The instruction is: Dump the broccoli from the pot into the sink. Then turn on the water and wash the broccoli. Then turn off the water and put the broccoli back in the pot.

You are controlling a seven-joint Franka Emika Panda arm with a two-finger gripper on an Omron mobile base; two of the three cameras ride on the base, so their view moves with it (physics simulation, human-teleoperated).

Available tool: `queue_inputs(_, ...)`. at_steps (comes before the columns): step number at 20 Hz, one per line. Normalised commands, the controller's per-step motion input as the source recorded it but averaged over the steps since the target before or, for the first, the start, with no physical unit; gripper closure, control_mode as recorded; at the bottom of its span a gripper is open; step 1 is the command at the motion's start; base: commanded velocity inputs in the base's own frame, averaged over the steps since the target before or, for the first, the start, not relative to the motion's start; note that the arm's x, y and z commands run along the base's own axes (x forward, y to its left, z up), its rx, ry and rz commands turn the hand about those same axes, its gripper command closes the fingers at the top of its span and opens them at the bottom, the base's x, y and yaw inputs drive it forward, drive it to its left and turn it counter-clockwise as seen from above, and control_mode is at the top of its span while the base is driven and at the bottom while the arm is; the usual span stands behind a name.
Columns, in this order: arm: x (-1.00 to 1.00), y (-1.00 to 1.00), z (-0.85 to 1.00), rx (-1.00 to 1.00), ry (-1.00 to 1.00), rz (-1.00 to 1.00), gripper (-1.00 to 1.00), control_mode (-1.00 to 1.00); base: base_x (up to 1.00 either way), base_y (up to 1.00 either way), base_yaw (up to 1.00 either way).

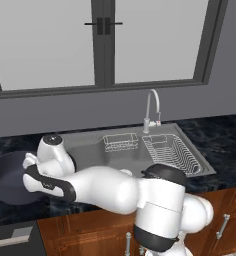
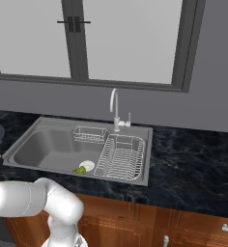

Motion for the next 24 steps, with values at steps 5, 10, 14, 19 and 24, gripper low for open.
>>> queue_inputs(5, 0.27, 0.18, -0.02, -0.04, 0.0, 0.0, -1.0, -1.0, 0.0, 0.0, 0.0)
queue_inputs(10, 0.03, 0.01, 0.0, 0.0, -0.01, 0.0, -1.0, -1.0, 0.0, 0.0, 0.0)
queue_inputs(14, -0.04, -0.08, 0.01, 0.0, -0.08, 0.0, -1.0, -1.0, 0.0, 0.0, 0.0)
queue_inputs(19, -0.21, -0.28, 0.22, 0.0, -0.13, 0.0, -1.0, -1.0, 0.0, 0.0, 0.0)
queue_inputs(24, -0.33, -0.43, 0.34, 0.0, -0.15, 0.0, -1.0, -1.0, 0.0, 0.0, 0.0)
